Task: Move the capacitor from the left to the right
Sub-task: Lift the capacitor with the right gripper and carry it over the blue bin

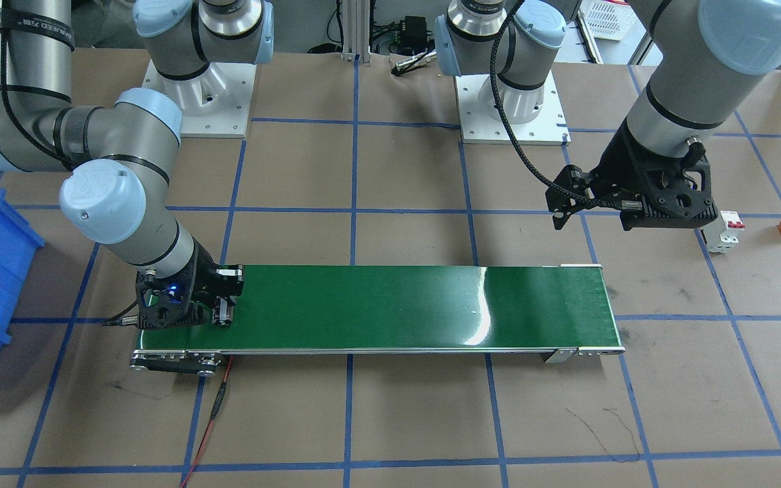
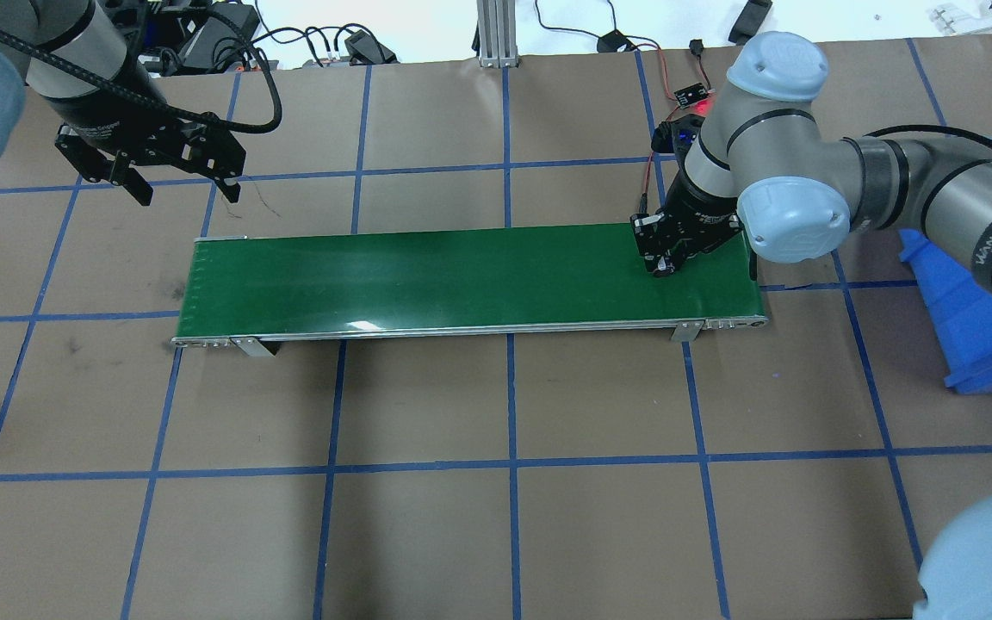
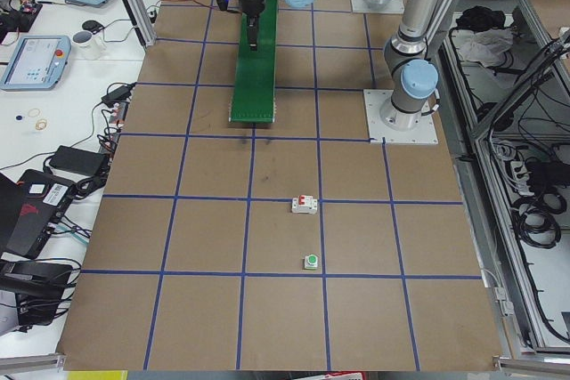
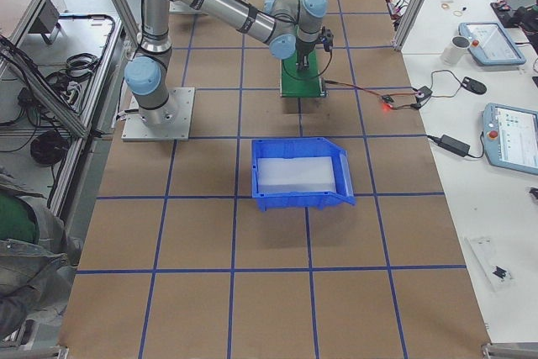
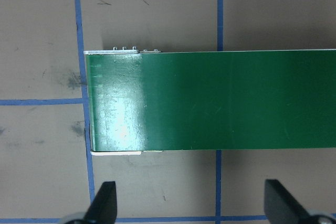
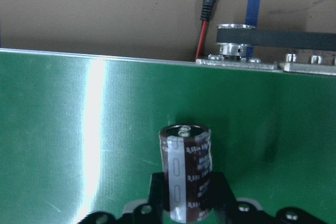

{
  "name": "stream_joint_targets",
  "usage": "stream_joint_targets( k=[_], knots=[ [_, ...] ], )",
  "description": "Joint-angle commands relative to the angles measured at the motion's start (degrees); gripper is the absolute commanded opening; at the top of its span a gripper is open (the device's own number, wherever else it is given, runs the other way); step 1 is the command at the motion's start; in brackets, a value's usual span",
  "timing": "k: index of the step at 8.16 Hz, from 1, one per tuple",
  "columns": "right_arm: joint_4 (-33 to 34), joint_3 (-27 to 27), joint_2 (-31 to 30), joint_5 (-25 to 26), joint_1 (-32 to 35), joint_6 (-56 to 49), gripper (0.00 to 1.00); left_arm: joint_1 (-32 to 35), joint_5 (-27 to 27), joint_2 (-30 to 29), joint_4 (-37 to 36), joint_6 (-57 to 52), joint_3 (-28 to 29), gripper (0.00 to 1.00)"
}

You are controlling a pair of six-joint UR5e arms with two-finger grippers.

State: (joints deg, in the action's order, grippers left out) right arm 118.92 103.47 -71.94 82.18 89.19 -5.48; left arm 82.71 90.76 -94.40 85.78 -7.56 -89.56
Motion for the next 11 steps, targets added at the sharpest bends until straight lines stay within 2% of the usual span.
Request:
stream_joint_targets(
  k=[1,2,4,7,8,11],
  knots=[
    [-0.44,-2.29,-2.22,4.80,-1.12,-0.59,0.00,0.00,-0.05,0.00,-0.08,0.00,0.00,1.00],
    [-4.01,-4.57,-3.54,7.88,-2.17,-1.46,0.00,0.00,-0.05,-0.09,-0.08,0.00,0.00,1.00],
    [-9.13,-7.48,-6.44,10.62,-8.29,-6.45,0.00,0.00,-0.05,-0.09,-0.08,0.00,0.00,1.00],
    [-9.41,-7.67,-9.44,19.31,-20.77,-22.51,0.00,0.00,-0.05,-0.09,-0.08,0.00,0.00,1.00],
    [-9.32,-7.67,-10.05,20.38,-25.69,-27.78,0.00,0.00,-0.05,-0.09,-0.08,0.00,0.00,1.00],
    [-9.06,-7.40,-9.54,19.43,-39.59,-41.76,0.00,0.00,-0.05,-0.09,-0.08,0.00,0.08,1.00]
  ],
)
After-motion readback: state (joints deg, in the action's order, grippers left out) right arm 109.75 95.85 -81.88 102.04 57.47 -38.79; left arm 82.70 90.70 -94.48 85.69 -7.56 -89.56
